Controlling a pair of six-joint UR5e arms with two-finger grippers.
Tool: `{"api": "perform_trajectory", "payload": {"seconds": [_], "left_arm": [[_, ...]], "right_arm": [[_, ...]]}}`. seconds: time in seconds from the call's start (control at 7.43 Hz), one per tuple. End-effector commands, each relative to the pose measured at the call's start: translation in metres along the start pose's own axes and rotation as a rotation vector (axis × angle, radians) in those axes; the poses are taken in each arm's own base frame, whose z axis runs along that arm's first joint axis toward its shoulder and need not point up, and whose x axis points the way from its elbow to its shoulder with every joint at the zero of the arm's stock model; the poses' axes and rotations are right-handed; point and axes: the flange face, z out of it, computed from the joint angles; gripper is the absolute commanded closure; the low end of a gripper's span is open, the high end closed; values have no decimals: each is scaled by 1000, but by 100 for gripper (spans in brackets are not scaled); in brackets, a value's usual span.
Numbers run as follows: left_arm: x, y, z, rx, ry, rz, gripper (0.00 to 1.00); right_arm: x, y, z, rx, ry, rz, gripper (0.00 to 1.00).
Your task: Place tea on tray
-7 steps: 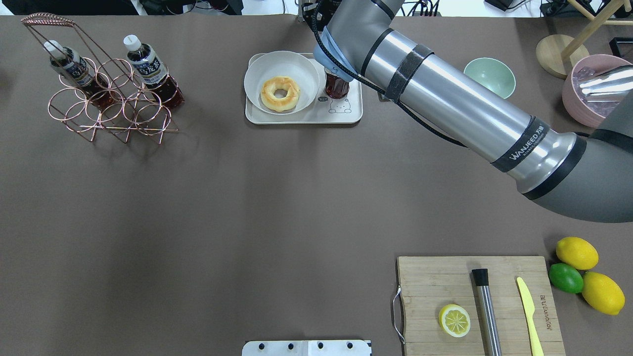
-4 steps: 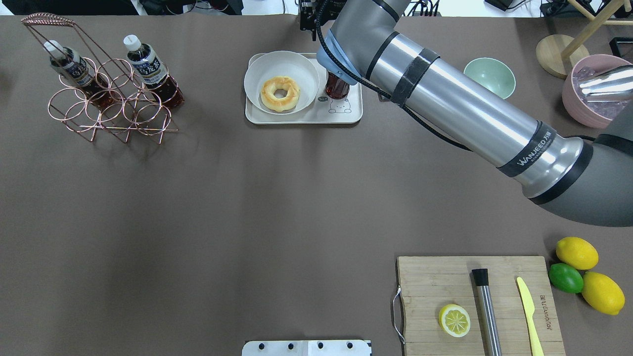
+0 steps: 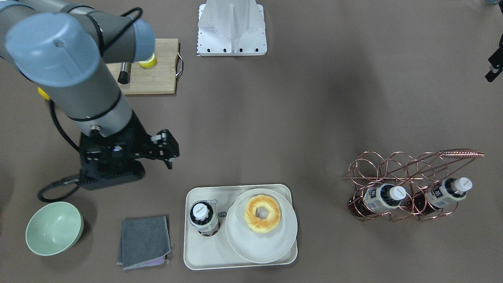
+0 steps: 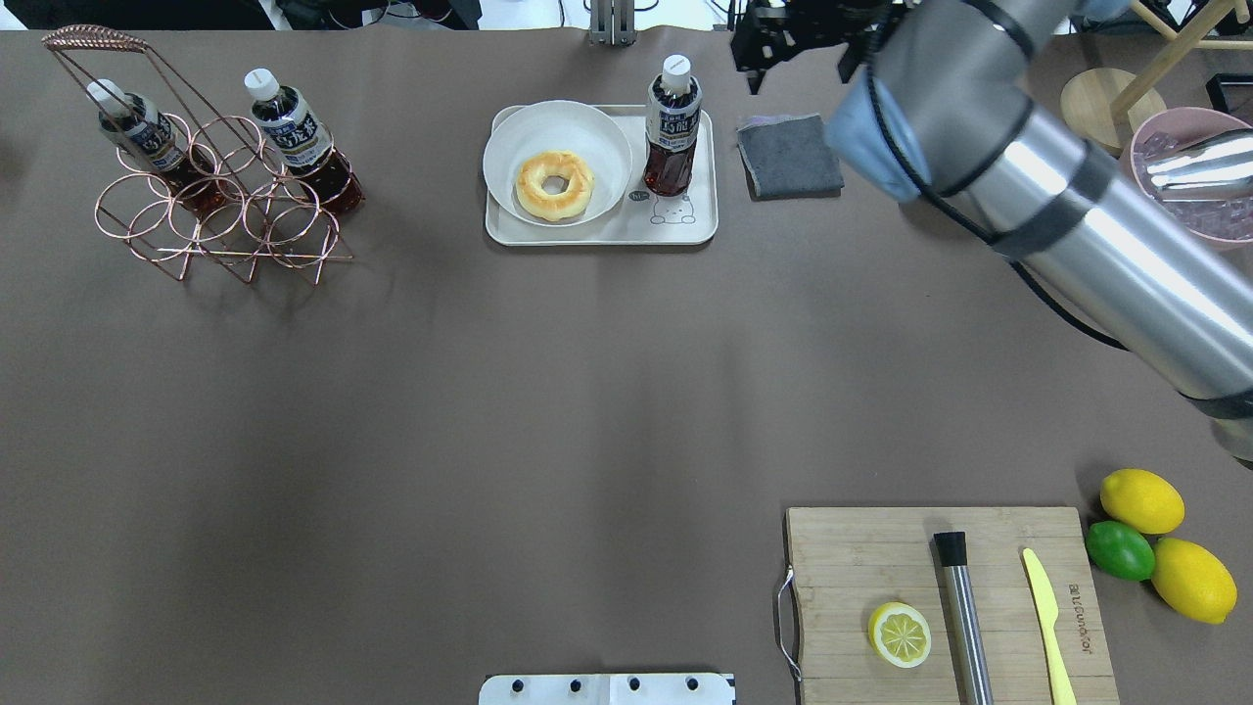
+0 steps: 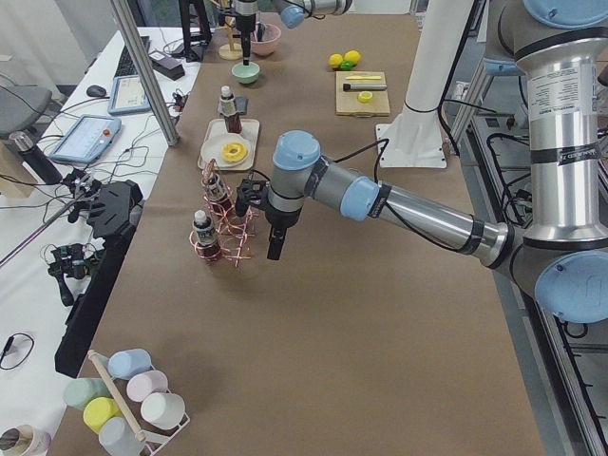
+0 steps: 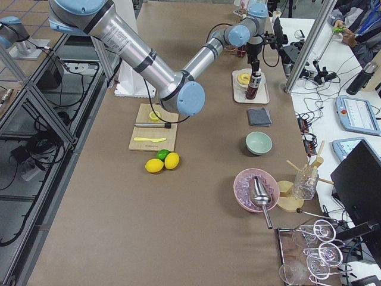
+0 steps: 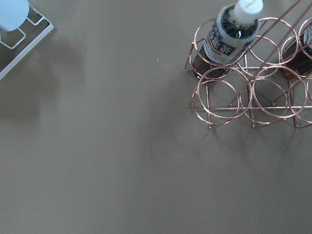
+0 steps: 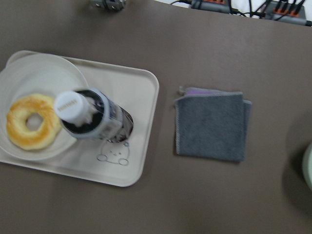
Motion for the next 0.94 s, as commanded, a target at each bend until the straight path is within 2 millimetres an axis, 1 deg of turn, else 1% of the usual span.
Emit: {"api": "perform_trajectory", "payload": {"seconds": [0.0, 0.13, 0.27, 0.4, 0.54, 0.67, 0.81], "left_arm": [[-46, -9, 25, -36, -30, 84, 4], [-74, -13, 20, -27, -41, 110, 4], [-80, -13, 16, -19, -45, 109, 4], [-80, -12, 11, -12, -47, 101, 3], [-82, -9, -1, 11, -52, 96, 3], [-82, -8, -3, 14, -51, 95, 3], [-83, -7, -12, 29, -54, 88, 3]], "right_arm": [[126, 93, -28, -13, 24, -57, 0], [177, 125, -35, -15, 39, -75, 0], [223, 156, -39, -40, 37, -78, 0], [266, 186, -46, -58, 38, -80, 0], [314, 213, -40, -77, 56, -109, 0], [359, 235, -33, -91, 61, -102, 0], [397, 255, -24, -108, 66, -106, 0]]}}
